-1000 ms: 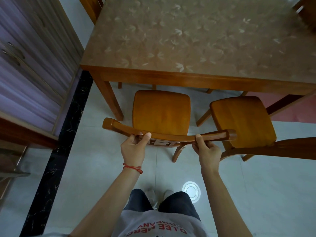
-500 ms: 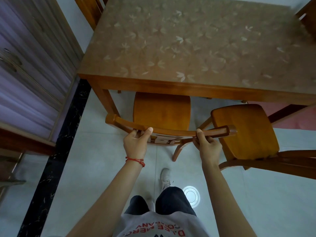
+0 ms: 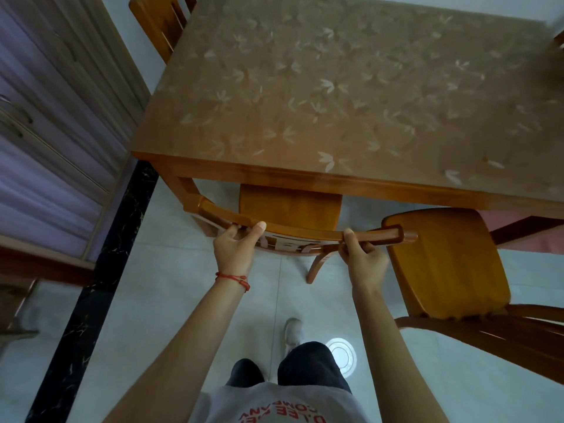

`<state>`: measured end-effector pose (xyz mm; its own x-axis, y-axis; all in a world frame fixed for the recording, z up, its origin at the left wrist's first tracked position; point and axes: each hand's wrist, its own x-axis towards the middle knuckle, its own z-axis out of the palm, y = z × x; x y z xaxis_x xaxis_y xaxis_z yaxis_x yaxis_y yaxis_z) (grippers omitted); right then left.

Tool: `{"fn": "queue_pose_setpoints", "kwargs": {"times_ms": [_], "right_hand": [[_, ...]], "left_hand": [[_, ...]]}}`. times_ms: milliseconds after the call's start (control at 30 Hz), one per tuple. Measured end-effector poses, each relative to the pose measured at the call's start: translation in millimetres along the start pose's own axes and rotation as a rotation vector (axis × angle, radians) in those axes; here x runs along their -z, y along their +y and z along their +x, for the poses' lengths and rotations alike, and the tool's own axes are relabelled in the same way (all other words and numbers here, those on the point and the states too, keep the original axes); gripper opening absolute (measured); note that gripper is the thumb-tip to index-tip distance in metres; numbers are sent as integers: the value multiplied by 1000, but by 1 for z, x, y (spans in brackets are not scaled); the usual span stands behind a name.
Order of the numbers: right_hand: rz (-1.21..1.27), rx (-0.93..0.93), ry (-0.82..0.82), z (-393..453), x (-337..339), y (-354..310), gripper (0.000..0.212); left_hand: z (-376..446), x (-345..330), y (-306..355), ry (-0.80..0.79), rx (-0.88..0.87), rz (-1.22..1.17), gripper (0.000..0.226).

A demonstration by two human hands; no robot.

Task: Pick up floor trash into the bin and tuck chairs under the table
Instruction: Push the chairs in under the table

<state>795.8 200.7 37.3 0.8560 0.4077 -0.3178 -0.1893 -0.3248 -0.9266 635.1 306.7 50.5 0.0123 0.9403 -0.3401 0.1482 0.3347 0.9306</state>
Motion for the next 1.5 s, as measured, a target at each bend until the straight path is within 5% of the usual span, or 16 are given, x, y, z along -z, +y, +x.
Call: {"fn": "queue_pose_setpoints", "kwargs": {"times_ms": [733, 1500], "right_hand": [[-43, -33, -33, 109, -16, -47, 18], [-24, -3, -77, 84, -31, -42, 21]], "left_hand": [[57, -79, 35, 22, -10, -68, 14], [71, -60, 33, 61, 64, -247, 6]]}}
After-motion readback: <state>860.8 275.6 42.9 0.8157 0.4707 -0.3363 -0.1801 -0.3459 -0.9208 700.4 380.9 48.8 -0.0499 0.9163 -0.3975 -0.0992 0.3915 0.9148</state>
